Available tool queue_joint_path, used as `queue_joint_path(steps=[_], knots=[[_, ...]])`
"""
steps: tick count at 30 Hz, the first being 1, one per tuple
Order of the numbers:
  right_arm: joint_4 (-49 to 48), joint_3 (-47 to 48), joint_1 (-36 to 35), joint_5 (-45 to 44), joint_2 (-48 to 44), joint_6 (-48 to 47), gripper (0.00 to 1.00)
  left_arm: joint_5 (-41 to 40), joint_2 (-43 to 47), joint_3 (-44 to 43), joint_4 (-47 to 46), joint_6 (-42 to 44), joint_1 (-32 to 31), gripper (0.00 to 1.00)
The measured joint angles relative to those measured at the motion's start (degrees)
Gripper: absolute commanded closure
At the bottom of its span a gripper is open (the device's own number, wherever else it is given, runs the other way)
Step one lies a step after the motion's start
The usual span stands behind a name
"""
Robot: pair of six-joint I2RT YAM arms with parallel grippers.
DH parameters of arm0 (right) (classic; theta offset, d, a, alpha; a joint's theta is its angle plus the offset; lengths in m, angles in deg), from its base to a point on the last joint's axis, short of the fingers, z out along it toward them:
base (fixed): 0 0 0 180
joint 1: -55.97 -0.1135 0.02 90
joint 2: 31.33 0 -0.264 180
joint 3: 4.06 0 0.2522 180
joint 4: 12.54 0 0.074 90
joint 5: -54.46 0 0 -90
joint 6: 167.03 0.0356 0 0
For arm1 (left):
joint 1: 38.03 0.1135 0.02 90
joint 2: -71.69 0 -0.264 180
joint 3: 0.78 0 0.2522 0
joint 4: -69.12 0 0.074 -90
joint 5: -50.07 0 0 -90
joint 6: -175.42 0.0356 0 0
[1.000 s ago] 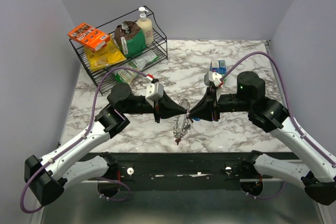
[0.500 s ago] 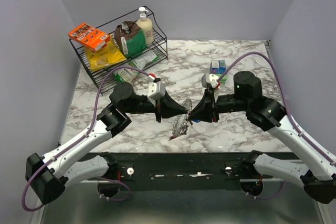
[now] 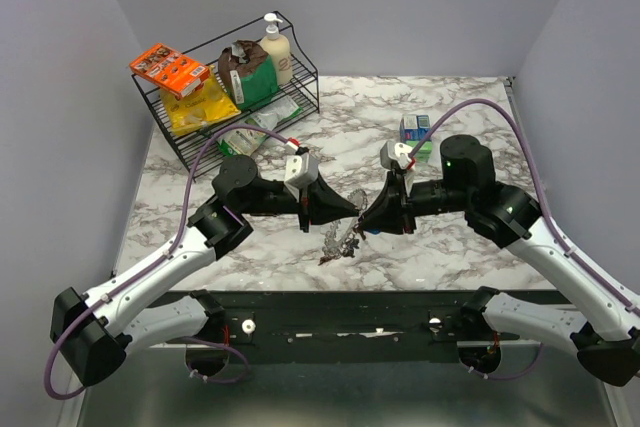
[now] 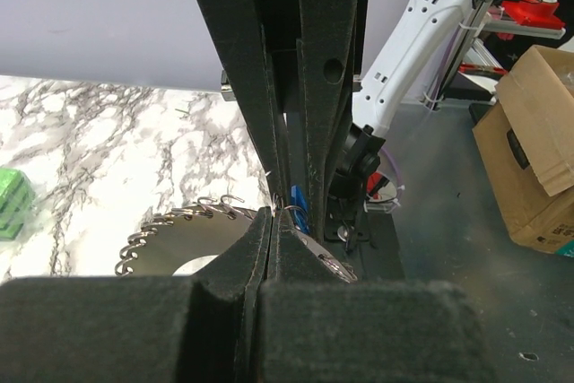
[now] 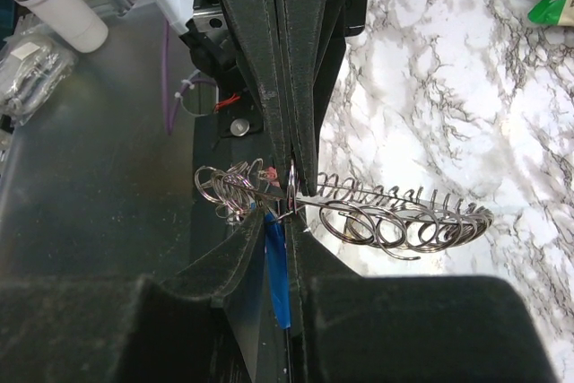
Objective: Put the keys on the keyring
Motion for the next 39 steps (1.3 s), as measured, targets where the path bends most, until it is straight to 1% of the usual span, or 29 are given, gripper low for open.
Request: queue_joint_path(steps=[5, 11, 12, 13, 14, 15, 17, 18, 20, 21, 24, 26, 30, 35, 39], knots=[[0.2, 0.0, 0.0, 0.1, 0.5, 0.0, 0.76, 0.0, -0.4, 0.0, -0.3, -0.7, 0.0, 1.00], [0.4, 0.0, 0.0, 1.0, 1.7, 0.0, 0.73, -0.6, -0.5, 0.0, -4.2, -1.8, 0.0, 1.00], [0.5, 0.0, 0.0, 1.3, 1.8, 0.0, 0.70, -0.7, -0.5, 0.0, -4.7, -2.0, 0.0, 1.00], [0.5, 0.0, 0.0, 1.4, 1.9, 0.0, 0.70, -0.9, -0.5, 0.0, -5.1, -2.3, 0.0, 1.00], [0.5, 0.0, -0.1, 1.5, 1.9, 0.0, 0.68, -1.1, -0.5, 0.0, -5.7, -2.6, 0.0, 1.00], [0.5, 0.0, -0.1, 1.5, 1.9, 0.0, 0.61, -1.2, -0.6, 0.0, -6.1, -2.8, 0.0, 1.00], [0.5, 0.0, -0.1, 1.5, 1.8, 0.1, 0.54, -1.4, -0.7, 0.0, -6.8, -3.0, 0.0, 1.00], [0.5, 0.0, -0.1, 1.3, 1.7, 0.0, 0.48, -1.5, -0.7, 0.0, -6.9, -3.1, 0.0, 1.00], [0.5, 0.0, 0.0, 0.3, 0.8, 0.0, 0.43, -1.5, -0.7, 0.0, -7.0, -3.1, 0.0, 1.00], [0.5, 0.0, -0.1, 0.3, 0.7, 0.0, 0.37, -1.6, -0.7, 0.0, -7.0, -3.1, 0.0, 1.00], [0.8, 0.0, -0.1, -1.7, -1.8, 0.1, 0.31, -1.9, -0.6, 0.0, -7.0, -2.9, 0.0, 1.00], [0.9, 0.0, 0.0, -3.0, -3.5, 0.0, 0.29, -2.0, -0.3, 0.0, -6.8, -2.6, 0.0, 1.00], [1.0, 0.1, -0.1, -5.1, -6.5, -0.1, 0.28, -2.2, 0.4, 0.1, -6.8, -2.4, 0.0, 1.00], [1.3, 0.8, -0.1, -7.8, -7.6, -0.1, 0.29, -2.2, 1.0, 0.3, -6.6, -2.2, 0.0, 1.00], [1.2, 0.9, -0.1, -9.1, -8.2, 0.0, 0.36, -2.2, 1.0, 0.3, -6.4, -2.1, 0.0, 1.00]])
